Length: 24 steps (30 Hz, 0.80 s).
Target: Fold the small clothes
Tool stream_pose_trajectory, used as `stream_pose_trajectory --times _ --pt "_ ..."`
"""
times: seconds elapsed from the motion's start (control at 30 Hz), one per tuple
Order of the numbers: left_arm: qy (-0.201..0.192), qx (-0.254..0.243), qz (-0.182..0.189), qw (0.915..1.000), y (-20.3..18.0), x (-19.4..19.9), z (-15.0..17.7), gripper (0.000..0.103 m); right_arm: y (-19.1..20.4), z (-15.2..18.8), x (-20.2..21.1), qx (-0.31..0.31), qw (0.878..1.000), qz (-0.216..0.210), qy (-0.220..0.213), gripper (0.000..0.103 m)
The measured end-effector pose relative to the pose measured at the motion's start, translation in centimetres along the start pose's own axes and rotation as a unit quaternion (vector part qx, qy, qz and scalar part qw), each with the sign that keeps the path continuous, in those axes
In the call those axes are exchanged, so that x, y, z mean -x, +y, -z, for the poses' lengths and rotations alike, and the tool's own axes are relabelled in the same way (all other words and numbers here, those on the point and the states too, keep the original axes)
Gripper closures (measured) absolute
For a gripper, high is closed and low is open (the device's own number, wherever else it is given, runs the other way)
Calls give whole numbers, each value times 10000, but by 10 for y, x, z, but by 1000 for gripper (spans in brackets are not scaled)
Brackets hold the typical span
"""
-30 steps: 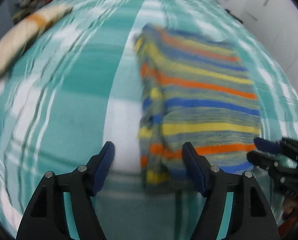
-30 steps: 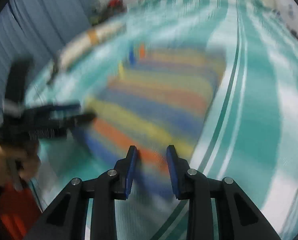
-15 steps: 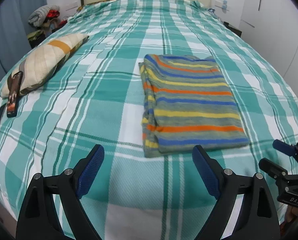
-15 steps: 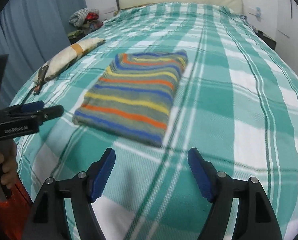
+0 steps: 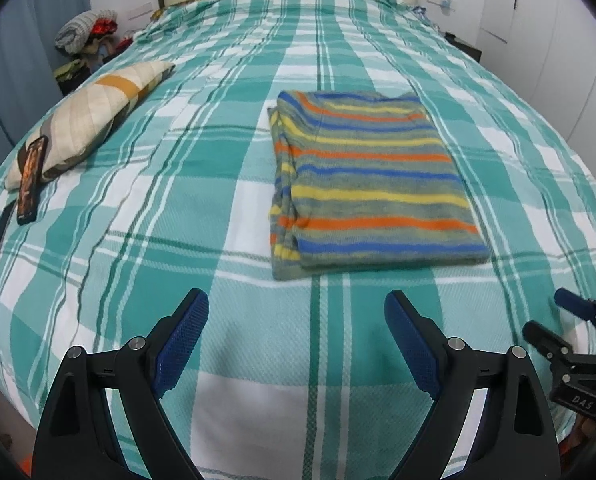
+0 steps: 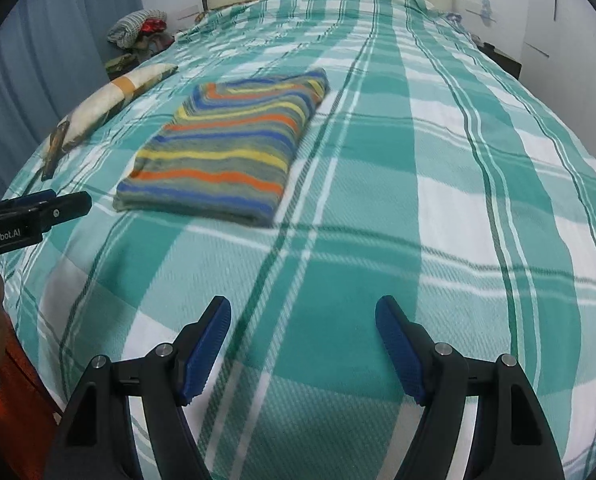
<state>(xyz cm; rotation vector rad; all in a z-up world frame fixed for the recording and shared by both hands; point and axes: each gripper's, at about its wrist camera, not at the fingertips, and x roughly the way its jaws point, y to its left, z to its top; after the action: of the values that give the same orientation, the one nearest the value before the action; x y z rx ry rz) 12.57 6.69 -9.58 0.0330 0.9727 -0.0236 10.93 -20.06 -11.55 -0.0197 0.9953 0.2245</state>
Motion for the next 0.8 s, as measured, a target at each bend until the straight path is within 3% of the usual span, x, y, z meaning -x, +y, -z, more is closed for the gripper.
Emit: stream_pose_trajectory --times 0.13,0.27,0.37,0.43,0.53,0.6,0.7,0.77,0.8 --pt "236 60 139 9996 4 -14 14 12 -2 7 -3 2 9999 108 63 26" --pt "50 386 803 9960 27 -13 4 12 -10 -1 -1 -104 9997 -242 -20 26" --pt "-29 859 1337 9873 53 -24 -31 8 -23 -27 -5 -372 9971 -660 -110 26" --pt "172 981 1557 9828 63 -50 -60 5 -36 -55 -13 -705 9915 -1064 -253 26" --pt "539 872 1648 9810 64 -94 -91 6 -48 -100 -41 -1075 9807 -1606 -297 26" --pt "667 753 1643 9813 59 -118 -104 6 -51 -125 -71 -1212 9721 -2009 -76 27" --pt "679 736 1720 9800 57 -139 -114 9 -53 -147 -120 -1505 9617 -2275 266 38" --pt "622 805 1880 9769 53 -147 -117 22 -50 -154 -141 -1670 9526 -2531 258 45" --pt "714 788 2045 9731 48 -153 -118 53 -45 -157 -152 -1748 9449 -2757 262 50"
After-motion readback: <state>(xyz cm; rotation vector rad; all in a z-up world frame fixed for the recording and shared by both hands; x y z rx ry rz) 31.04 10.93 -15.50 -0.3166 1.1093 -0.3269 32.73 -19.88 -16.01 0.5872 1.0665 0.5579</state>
